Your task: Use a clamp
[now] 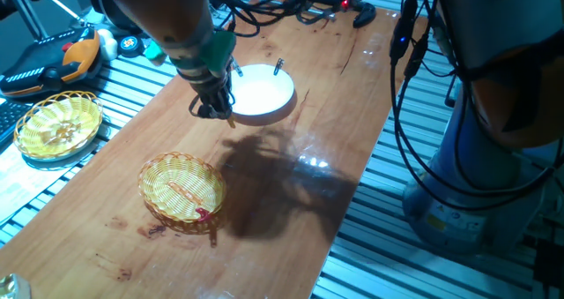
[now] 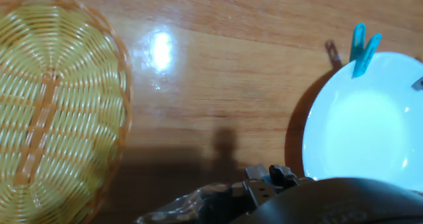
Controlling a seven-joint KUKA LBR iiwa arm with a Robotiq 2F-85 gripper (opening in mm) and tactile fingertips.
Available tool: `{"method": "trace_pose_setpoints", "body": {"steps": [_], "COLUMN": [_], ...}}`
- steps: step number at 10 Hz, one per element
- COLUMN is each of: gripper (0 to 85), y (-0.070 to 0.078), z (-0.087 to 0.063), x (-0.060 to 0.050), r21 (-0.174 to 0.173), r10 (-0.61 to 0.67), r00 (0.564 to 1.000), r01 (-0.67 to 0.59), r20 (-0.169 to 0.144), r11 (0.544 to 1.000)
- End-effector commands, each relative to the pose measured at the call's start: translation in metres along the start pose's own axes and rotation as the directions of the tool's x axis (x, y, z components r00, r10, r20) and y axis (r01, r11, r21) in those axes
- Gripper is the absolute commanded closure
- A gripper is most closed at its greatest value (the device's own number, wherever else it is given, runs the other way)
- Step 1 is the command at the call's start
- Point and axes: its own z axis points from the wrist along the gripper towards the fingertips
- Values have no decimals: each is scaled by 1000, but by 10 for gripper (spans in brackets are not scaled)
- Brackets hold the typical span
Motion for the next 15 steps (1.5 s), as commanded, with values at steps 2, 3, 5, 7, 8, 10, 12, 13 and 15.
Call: {"method": "trace_pose_setpoints", "body": {"steps": [2,3,5,7,8,10,12,13,15], "gripper": [797,820,843,843,843,843,843,843,843], "y": [-3,-4,-4,-4,-4,-4,-4,2,20], "z": [0,0,0,0,0,0,0,-1,-8], "x": [-3,-3,-3,-3,-3,-3,-3,-5,-14], "r21": [-18,-23,-58,-150,-185,-234,-284,-287,-319], "r10": [-13,-27,-50,-74,-47,-20,-6,4,13], "r00": [1000,999,998,996,998,996,992,992,993], "r01": [13,27,48,68,37,-1,-29,-40,-51], "r20": [-15,-20,-35,-39,-50,-89,-123,-125,-119], "r11": [1000,999,997,986,982,972,958,957,946]}}
